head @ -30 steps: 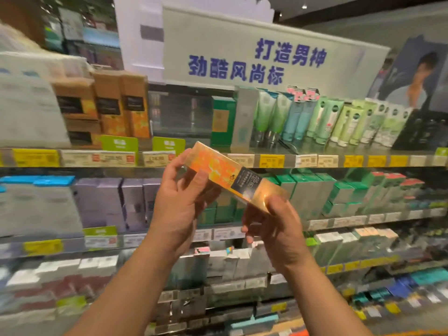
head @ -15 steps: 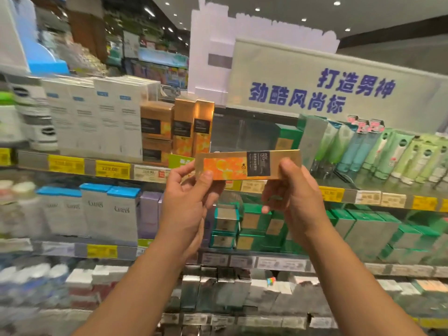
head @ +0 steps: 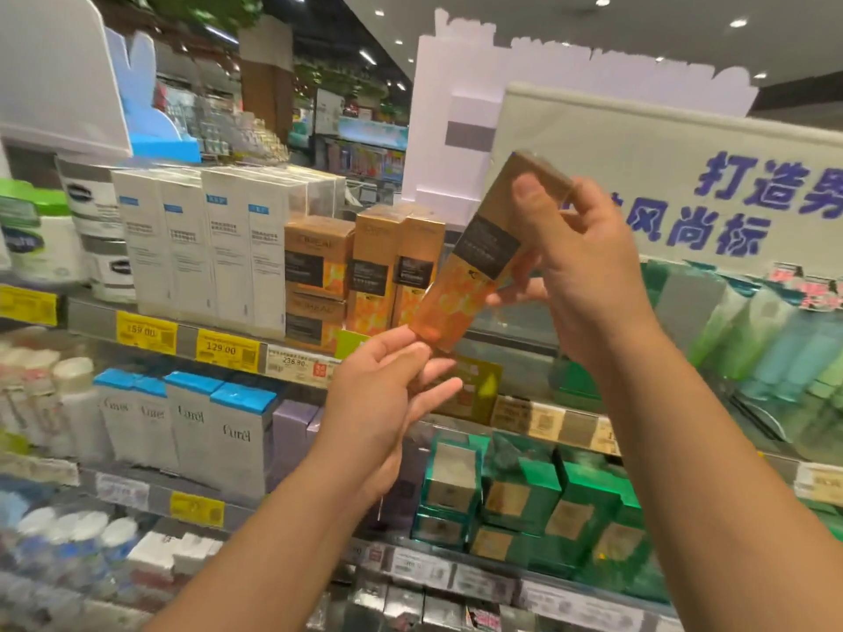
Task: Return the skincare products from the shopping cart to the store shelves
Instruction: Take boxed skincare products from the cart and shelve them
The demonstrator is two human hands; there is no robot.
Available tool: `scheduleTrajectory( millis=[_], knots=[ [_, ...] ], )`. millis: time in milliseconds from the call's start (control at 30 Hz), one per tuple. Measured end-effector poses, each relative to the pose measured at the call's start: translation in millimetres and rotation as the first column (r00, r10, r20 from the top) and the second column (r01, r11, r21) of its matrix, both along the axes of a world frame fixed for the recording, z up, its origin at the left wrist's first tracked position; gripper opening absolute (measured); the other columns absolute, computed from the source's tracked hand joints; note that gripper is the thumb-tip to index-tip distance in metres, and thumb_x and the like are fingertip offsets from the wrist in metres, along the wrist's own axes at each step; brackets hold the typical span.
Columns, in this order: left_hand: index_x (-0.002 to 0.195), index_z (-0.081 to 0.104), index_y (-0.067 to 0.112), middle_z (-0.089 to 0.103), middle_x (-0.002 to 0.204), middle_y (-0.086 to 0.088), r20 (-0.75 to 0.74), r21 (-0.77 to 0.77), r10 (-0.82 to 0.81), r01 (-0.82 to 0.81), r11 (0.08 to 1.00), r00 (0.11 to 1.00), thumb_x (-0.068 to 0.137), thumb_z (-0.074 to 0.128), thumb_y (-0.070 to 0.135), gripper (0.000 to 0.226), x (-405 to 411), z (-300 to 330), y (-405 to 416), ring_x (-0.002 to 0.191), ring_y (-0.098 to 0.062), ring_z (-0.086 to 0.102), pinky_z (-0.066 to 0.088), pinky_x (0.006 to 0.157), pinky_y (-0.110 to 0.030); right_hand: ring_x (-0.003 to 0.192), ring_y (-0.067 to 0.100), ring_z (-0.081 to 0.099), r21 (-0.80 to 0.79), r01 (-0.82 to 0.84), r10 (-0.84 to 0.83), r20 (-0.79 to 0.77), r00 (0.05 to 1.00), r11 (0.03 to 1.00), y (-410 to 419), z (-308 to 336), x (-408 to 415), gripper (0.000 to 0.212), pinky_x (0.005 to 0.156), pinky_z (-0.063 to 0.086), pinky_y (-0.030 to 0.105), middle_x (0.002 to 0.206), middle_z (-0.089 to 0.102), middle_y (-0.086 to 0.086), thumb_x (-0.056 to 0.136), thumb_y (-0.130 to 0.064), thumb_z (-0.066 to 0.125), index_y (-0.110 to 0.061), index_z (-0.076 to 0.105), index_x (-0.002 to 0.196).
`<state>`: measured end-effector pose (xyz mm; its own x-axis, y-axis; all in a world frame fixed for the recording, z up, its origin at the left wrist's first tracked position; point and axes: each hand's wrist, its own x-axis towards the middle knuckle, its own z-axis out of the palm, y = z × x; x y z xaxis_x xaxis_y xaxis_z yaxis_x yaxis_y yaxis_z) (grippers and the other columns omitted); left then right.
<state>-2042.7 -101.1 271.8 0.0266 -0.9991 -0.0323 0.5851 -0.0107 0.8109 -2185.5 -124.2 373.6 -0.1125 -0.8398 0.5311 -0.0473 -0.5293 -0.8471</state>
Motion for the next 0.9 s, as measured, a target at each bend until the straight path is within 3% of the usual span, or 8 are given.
scheduleTrajectory(
  millis=[233, 400, 600, 700, 800, 900],
  knots=[
    [0.117, 0.062, 0.009, 0.078, 0.107, -0.016, -0.007, 0.031, -0.103, 0.103, 0.994, 0.995, 0.096, 0.06, -0.003, 0.024, 13.4, 4.1, -17.4, 0.098, -0.031, 0.076, 0.062, 0.086, -0.042, 0.058, 0.005, 0.068, -0.041, 0.126, -0.128, -0.051, 0.99, 0.991, -45.5, 2.2, 6.4, 0.04, 0.045, 0.057, 0.033, 0.093, 0.061, 0.001, 0.093, -0.032, 0.076, -0.013, 0.054, 0.12],
    [0.13, 0.056, 0.004, 0.076, 0.107, -0.022, -0.024, 0.068, -0.086, 0.087, 0.994, 0.996, 0.102, 0.052, -0.001, 0.029, 25.2, 2.2, -27.6, 0.098, -0.037, 0.076, 0.062, 0.084, -0.044, 0.061, 0.007, 0.069, 0.002, 0.107, -0.107, -0.042, 0.993, 0.994, -68.1, -9.0, 9.8, 0.044, 0.048, 0.058, 0.036, 0.093, 0.065, 0.007, 0.092, -0.032, 0.078, -0.013, 0.054, 0.123],
    [0.125, 0.063, 0.002, 0.075, 0.108, -0.023, -0.022, 0.094, -0.068, 0.07, 0.993, 0.997, 0.098, 0.061, 0.01, 0.028, 43.6, 5.8, -34.9, 0.095, -0.039, 0.076, 0.063, 0.078, -0.044, 0.087, 0.021, 0.075, -0.001, 0.208, -0.206, -0.124, 0.971, 0.978, -82.6, -17.8, 16.2, 0.048, 0.056, 0.063, 0.044, 0.103, 0.07, 0.005, 0.086, -0.044, 0.081, -0.024, 0.055, 0.121],
    [0.124, 0.064, 0.001, 0.075, 0.108, -0.024, -0.026, 0.087, -0.096, 0.098, 0.991, 0.995, 0.091, 0.064, 0.011, 0.034, 50.2, 6.5, -38.0, 0.096, -0.04, 0.076, 0.064, 0.078, -0.043, 0.09, 0.023, 0.074, 0.005, 0.213, -0.209, -0.177, 0.962, 0.977, -83.9, -21.7, 21.5, 0.047, 0.06, 0.064, 0.048, 0.101, 0.068, 0.002, 0.082, -0.047, 0.083, -0.03, 0.056, 0.116],
    [0.124, 0.065, 0.001, 0.075, 0.11, -0.024, -0.026, 0.061, -0.105, 0.107, 0.992, 0.994, 0.071, 0.069, 0.019, 0.055, 54.8, 6.5, -41.2, 0.098, -0.04, 0.075, 0.062, 0.082, -0.045, 0.091, 0.021, 0.074, 0.03, 0.186, -0.174, -0.227, 0.958, 0.982, -80.9, -27.1, 26.2, 0.042, 0.062, 0.065, 0.046, 0.099, 0.068, -0.004, 0.086, -0.042, 0.082, -0.03, 0.058, 0.117],
    [0.126, 0.065, 0.004, 0.075, 0.113, -0.022, -0.004, 0.028, -0.127, 0.127, 0.992, 0.992, 0.069, 0.068, 0.024, 0.06, 58.1, 5.6, -42.9, 0.1, -0.039, 0.075, 0.061, 0.086, -0.046, 0.09, 0.02, 0.074, 0.037, 0.188, -0.174, -0.248, 0.953, 0.981, -78.5, -33.5, 29.4, 0.04, 0.062, 0.065, 0.045, 0.099, 0.072, -0.005, 0.086, -0.042, 0.083, -0.03, 0.061, 0.117]
  ],
)
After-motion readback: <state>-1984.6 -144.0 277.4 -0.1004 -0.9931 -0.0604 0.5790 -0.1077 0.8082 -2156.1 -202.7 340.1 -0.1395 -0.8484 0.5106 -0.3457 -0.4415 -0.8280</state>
